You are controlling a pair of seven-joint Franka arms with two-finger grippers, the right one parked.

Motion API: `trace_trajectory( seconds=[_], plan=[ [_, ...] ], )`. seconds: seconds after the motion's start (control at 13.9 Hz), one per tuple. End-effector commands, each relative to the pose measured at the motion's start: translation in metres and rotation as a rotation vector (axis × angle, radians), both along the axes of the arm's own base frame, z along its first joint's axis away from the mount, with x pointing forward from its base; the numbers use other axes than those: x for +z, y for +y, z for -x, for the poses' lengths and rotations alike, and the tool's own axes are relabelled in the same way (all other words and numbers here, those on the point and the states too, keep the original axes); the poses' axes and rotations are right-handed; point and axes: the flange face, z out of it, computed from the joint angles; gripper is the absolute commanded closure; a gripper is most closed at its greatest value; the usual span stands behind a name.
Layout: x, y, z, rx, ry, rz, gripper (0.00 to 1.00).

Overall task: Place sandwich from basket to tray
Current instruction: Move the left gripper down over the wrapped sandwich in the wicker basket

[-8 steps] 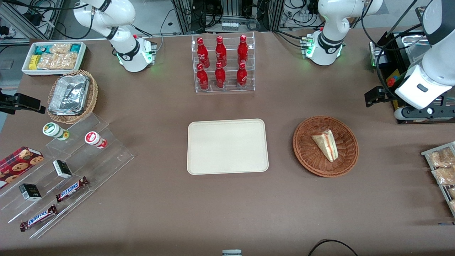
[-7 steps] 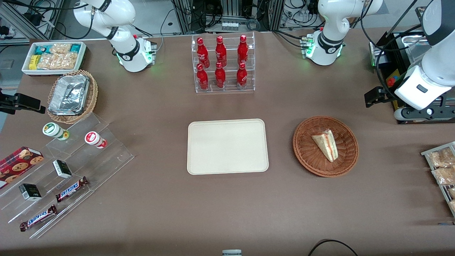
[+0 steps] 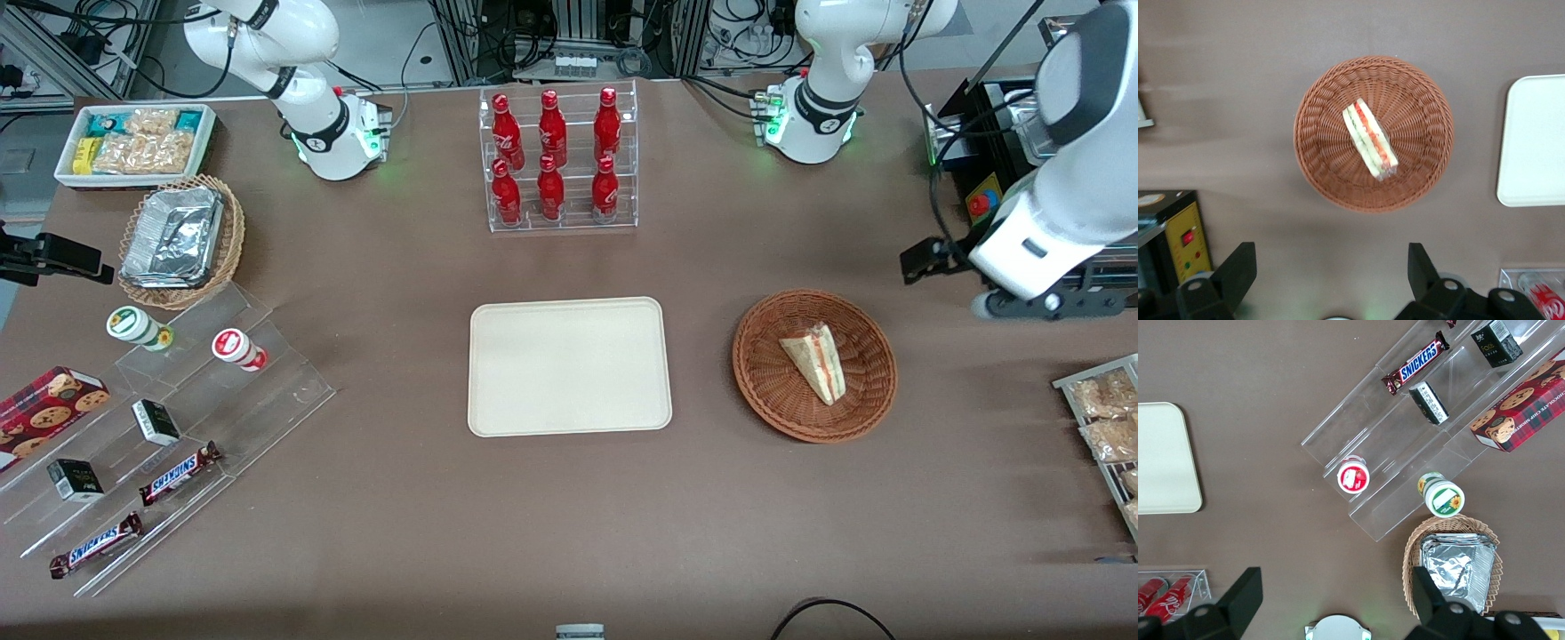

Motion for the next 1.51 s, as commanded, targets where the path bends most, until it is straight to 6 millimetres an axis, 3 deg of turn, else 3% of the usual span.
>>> trace_trajectory(
  seconds=[0.0,0.65,1.08,1.3,1.44],
  plan=[
    [-0.036,-0.002,0.006,-0.003,-0.018,0.013,0.00],
    [-0.147,0.000,0.040,0.063,-0.141,0.019,0.00],
    [-0.177,-0.013,0.051,0.363,-0.177,0.014,0.00],
    [-0.199,-0.029,0.056,0.562,-0.196,0.020,0.00],
    [-0.212,-0.039,0.055,0.608,-0.188,0.021,0.00]
  ],
)
